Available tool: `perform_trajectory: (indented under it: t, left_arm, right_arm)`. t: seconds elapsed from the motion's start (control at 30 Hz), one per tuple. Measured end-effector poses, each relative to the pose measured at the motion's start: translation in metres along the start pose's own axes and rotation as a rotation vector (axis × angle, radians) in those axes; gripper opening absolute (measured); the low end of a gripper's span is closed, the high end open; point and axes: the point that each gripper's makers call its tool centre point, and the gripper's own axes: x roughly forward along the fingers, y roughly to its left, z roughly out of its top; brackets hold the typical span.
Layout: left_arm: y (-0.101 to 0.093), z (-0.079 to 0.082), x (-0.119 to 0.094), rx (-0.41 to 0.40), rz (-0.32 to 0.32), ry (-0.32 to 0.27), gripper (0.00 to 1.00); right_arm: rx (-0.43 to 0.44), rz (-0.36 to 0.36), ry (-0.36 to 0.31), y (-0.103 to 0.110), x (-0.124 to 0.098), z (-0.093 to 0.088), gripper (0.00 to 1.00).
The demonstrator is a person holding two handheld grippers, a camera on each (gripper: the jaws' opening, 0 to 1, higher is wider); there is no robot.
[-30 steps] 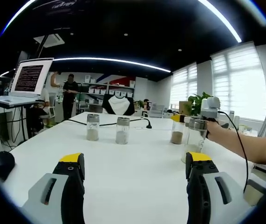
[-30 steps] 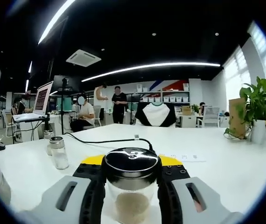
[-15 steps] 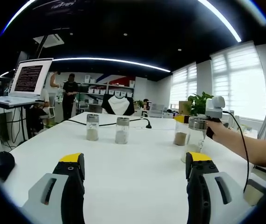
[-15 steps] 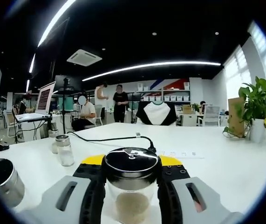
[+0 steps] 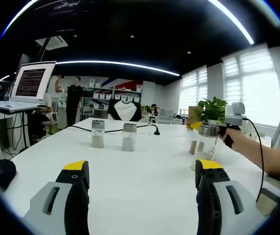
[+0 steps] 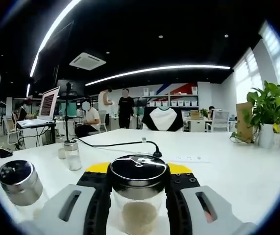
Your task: Rotate the seasoning bottle until the label or dispensing opening points toward the visible target arrow and the bottle remains upright within the marked orientation range
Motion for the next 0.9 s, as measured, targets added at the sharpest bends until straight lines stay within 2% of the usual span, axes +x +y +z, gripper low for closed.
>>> perform_trajectory:
  t: [0.27, 0.33, 0.9]
  left_arm:
    - [-0.001, 0.0, 0.0, 0.002, -0.001, 0.002, 0.94]
    - [-0.001, 0.0, 0.0, 0.001, -0.001, 0.002, 0.94]
    - [-0.003, 0.001, -0.001, 0.0, -0.005, -0.003, 0.94]
  right_arm:
    - [-0.002, -0.009, 0.011, 0.001, -0.017, -0.002, 0.41]
    - [0.001, -0.029, 0.025, -0.001, -0.023, -0.003, 0.41]
    - [-0.004, -0.027, 0.021, 0.01, -0.066, -0.011, 0.41]
